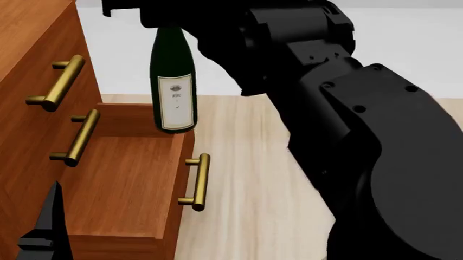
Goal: Put the wine bottle in the bottom drawer of the cabinet.
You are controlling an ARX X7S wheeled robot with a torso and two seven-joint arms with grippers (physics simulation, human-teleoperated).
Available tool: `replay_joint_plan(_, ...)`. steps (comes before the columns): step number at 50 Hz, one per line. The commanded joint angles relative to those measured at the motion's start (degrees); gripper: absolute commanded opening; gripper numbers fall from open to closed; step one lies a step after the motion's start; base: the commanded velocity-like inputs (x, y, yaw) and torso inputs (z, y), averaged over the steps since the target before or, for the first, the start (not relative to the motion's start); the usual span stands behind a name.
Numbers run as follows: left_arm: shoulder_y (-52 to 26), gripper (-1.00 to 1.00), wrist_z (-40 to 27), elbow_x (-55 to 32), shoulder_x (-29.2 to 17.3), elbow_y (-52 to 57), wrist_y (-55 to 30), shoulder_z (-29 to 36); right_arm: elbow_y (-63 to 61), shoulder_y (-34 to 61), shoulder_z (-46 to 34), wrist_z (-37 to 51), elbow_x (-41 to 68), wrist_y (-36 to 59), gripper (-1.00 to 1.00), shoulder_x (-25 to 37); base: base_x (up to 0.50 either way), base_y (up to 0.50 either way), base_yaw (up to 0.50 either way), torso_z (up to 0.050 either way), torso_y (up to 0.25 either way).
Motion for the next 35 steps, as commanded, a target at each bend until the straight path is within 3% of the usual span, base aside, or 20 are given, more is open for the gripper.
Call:
replay_joint_plan(1, 0.2, 1.00, 0.4, -0.2, -0.1, -0.4, 0.5, -0.1, -0.3, 1.8, -4.4, -0.4, 10.4, 2.0, -1.00, 0.0, 0.00, 0.00, 0.00, 0.000, 0.000)
replay_joint_plan(35, 1.9, 1.00, 0.5, 0.0, -0.9, 0.0, 2.3, -0.8, -2.8, 0.4, -5.7, -1.9, 22.1, 2.8, -1.00, 0.0, 0.00, 0.00, 0.00, 0.000, 0.001)
